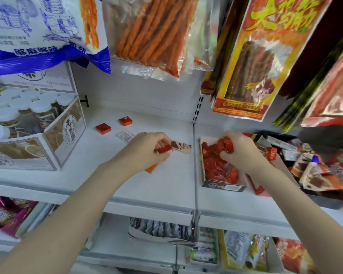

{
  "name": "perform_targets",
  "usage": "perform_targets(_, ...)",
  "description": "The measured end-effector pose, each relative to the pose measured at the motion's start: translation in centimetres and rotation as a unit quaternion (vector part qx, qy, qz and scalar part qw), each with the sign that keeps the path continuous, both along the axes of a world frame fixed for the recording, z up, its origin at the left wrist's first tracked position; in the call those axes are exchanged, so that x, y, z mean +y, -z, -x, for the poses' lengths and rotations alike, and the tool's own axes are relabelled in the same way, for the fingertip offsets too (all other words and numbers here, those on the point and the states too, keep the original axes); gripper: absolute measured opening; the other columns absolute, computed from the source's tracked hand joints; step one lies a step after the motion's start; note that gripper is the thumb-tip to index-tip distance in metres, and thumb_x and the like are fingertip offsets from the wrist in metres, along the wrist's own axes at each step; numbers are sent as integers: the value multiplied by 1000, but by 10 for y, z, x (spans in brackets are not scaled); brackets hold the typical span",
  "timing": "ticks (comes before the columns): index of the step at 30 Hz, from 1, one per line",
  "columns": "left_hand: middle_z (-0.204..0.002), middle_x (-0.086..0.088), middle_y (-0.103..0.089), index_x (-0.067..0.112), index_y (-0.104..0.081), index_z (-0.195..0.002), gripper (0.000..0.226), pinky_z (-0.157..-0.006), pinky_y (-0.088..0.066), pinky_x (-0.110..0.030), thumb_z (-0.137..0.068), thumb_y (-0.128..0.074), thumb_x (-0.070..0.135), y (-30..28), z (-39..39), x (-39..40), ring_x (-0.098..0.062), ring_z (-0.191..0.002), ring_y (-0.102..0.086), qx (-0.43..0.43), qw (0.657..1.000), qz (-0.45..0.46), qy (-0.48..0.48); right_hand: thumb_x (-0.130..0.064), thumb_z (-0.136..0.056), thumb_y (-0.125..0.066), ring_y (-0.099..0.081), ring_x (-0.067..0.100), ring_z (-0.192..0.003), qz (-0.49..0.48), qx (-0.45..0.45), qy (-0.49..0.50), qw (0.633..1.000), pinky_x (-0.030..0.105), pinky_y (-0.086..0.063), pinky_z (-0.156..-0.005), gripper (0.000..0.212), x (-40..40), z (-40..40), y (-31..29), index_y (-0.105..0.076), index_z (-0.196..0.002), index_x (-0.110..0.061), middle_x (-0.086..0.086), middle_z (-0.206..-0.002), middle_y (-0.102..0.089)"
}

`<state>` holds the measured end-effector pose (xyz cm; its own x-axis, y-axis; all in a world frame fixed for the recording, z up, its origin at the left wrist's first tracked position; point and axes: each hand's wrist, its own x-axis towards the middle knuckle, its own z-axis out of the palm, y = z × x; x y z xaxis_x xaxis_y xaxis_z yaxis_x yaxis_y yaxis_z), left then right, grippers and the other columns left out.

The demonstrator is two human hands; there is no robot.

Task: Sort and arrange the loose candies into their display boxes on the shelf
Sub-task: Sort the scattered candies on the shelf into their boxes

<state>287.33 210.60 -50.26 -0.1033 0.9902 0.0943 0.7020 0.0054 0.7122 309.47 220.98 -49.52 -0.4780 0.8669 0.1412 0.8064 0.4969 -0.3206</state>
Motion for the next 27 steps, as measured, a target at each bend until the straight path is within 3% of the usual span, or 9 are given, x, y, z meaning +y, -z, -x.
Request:
perform_targets(2, -93, 6, -64, 17, -64, -103, 20, -70, -53, -19, -83, -64, 13, -3, -17, 6, -7, -85, -62, 12, 1000, -21, 11, -14, -84, -60, -53, 24, -111, 14, -13, -17, 1000, 24, -38, -87, 43, -2, -10, 2, -48, -125, -14, 8, -121, -57)
perform_targets(5, -105, 1, -66, 17, -63, -107, 25, -88, -49, -29, -82, -65, 15, -6, -45, 17, -14, -96, -62, 28, 998, -39, 29, -15, -87, -57, -56, 19, -110, 40, 21, -28, 999, 22, -41, -87, 38, -5, -24, -4, -50, -125, -17, 4, -122, -59)
perform_targets(9, -115, 0, -62, 18, -60, -114, 31, -90, -51, -32, -83, -64, 13, -2, -84, 29, -13, -103, -60, 11, 995, -35, 95, -12, -90, -52, -60, 13, -98, 95, 87, -18, 991, 15, -47, -76, 30, -10, -37, -3, -55, -120, -18, 1, -112, -63)
perform_targets(12, -129, -2, -49, 16, -52, -127, 44, -99, -45, -32, -85, -59, 7, 6, -97, 37, -18, -113, -53, 59, 992, -18, 110, -8, -90, -49, -61, 12, -91, 72, 90, -17, 993, 8, -45, -66, 28, -15, -43, -2, -57, -115, -16, 3, -106, -66)
perform_targets(16, -131, -2, -45, 16, -54, -124, 40, -102, -42, -31, -86, -57, 5, 5, -90, 44, -17, -115, -51, 45, 997, -31, 50, -7, -91, -46, -57, 14, -100, 26, 85, -33, 996, 19, -45, -82, 26, -21, -46, -5, -60, -112, -14, 2, -111, -63)
perform_targets(19, -129, 0, -47, 17, -58, -118, 31, -100, -42, -29, -88, -55, 9, 5, -76, 41, -16, -112, -52, 69, 997, -39, 11, -7, -93, -45, -55, 6, -95, 27, 109, -48, 992, 7, -43, -75, 24, -25, -37, -7, -60, -110, -15, -5, -107, -59)
perform_targets(22, -124, -3, -53, 17, -63, -110, 25, -99, -40, -39, -88, -53, 8, 12, -48, 36, -21, -107, -52, 109, 991, -64, -42, -3, -91, -46, -55, 3, -92, 19, 134, -80, 988, 1, -42, -73, 25, -27, -11, -11, -63, -106, -13, -10, -97, -58)
perform_targets(24, -121, -4, -57, 17, -65, -108, 28, -97, -40, -39, -87, -51, 5, 18, -24, 30, -24, -109, -52, 124, 986, -75, -85, 0, -90, -44, -58, 9, -94, 10, 138, -118, 983, 9, -44, -80, 27, -26, 16, -12, -63, -106, -11, -4, -98, -63)
perform_targets(27, -128, 0, -55, 19, -61, -117, 36, -100, -37, -37, -87, -48, 3, 30, 16, 19, -23, -119, -48, 158, 978, -43, -127, 0, -88, -45, -57, 15, -105, 29, 101, -162, 981, 17, -41, -86, 32, -13, 61, -3, -59, -116, -9, 4, -115, -62)
